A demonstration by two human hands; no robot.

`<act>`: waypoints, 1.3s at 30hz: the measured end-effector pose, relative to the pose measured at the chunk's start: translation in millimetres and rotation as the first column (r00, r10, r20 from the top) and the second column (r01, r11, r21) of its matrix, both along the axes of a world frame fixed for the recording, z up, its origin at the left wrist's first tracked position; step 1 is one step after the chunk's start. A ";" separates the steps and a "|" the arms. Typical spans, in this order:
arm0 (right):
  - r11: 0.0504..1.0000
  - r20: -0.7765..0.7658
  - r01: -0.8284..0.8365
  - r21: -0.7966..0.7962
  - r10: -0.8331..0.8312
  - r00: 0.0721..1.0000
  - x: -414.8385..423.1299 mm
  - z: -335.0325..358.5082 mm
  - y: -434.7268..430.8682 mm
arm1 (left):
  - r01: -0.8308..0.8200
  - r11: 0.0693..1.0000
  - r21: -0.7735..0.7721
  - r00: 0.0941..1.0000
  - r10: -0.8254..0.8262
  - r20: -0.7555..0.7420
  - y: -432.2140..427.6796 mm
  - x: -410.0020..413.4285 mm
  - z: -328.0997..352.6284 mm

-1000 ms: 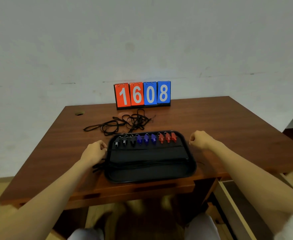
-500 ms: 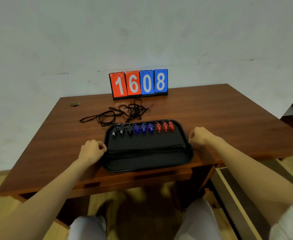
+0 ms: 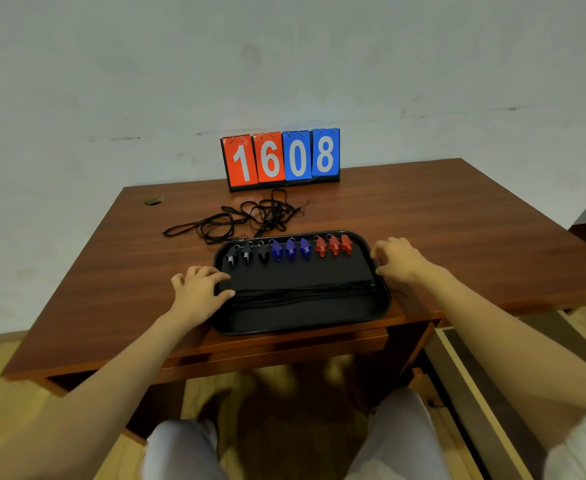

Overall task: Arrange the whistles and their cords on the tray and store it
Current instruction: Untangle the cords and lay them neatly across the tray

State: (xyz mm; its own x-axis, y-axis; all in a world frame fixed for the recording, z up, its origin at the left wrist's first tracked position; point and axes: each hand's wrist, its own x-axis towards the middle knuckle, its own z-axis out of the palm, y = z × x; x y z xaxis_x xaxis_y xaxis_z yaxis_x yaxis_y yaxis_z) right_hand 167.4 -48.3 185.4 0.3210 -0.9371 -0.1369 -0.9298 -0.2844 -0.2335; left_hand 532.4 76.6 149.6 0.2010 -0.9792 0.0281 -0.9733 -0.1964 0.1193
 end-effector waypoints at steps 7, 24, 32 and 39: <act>0.967 -0.020 -0.229 0.114 0.233 0.972 14.3 -14.1 11.0 | 0.151 0.984 0.094 0.988 -0.148 -0.033 -1.2 -10.7 -10.1; 0.966 -0.053 -0.250 0.069 0.254 0.966 19.0 -9.2 4.5 | 0.193 0.981 0.011 0.979 -0.192 -0.070 -8.0 -23.8 -13.6; 0.965 0.058 -0.262 -0.023 0.263 0.963 62.5 10.4 -34.5 | 0.208 0.973 -0.101 0.970 -0.218 -0.109 -69.7 -50.1 16.4; 0.975 0.121 -0.215 -0.055 0.220 0.968 111.6 26.4 -90.9 | 0.116 0.985 -0.125 0.984 -0.131 -0.120 -147.3 -47.4 42.7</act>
